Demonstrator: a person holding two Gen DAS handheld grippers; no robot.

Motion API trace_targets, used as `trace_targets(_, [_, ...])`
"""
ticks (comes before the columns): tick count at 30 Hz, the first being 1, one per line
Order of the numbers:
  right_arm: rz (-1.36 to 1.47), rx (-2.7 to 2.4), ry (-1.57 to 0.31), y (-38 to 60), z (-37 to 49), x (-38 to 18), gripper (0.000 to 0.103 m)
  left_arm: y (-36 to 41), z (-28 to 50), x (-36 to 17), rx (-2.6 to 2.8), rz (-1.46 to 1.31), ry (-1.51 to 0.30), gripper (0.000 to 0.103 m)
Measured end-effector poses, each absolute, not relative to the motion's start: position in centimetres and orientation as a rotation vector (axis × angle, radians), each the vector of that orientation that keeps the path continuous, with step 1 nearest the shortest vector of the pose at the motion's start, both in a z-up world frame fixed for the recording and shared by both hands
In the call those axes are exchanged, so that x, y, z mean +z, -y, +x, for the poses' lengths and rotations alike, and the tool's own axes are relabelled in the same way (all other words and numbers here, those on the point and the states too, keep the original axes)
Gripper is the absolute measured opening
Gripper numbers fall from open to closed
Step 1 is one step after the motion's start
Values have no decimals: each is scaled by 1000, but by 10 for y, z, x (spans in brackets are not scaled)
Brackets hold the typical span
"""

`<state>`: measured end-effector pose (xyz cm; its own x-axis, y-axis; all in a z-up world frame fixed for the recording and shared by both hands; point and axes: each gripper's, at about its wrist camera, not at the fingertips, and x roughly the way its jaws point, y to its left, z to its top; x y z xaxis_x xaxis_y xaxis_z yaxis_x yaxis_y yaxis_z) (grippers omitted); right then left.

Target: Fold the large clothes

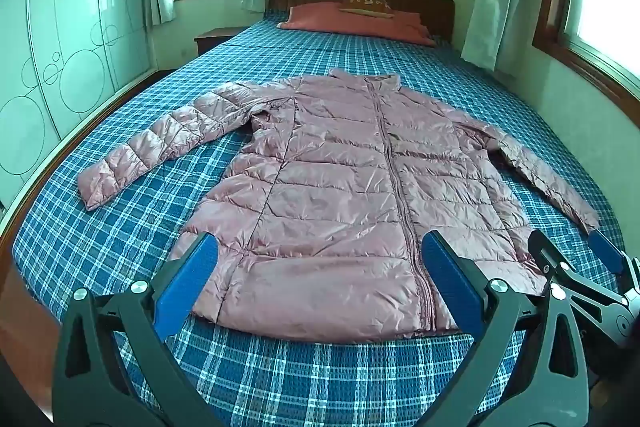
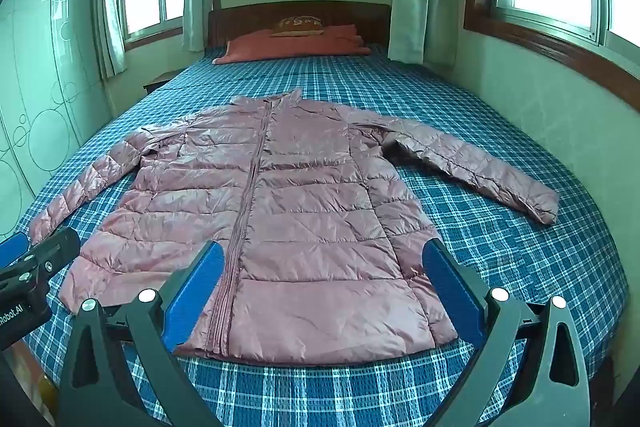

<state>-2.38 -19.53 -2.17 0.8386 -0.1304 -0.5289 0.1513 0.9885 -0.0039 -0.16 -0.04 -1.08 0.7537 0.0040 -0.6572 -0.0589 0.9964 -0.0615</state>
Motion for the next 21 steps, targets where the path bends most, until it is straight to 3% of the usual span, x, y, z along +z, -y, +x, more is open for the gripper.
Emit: trace_targets(21, [36,-148,-561,192,-23,-25,99,-3,-1,-11,36,-82,-723,101])
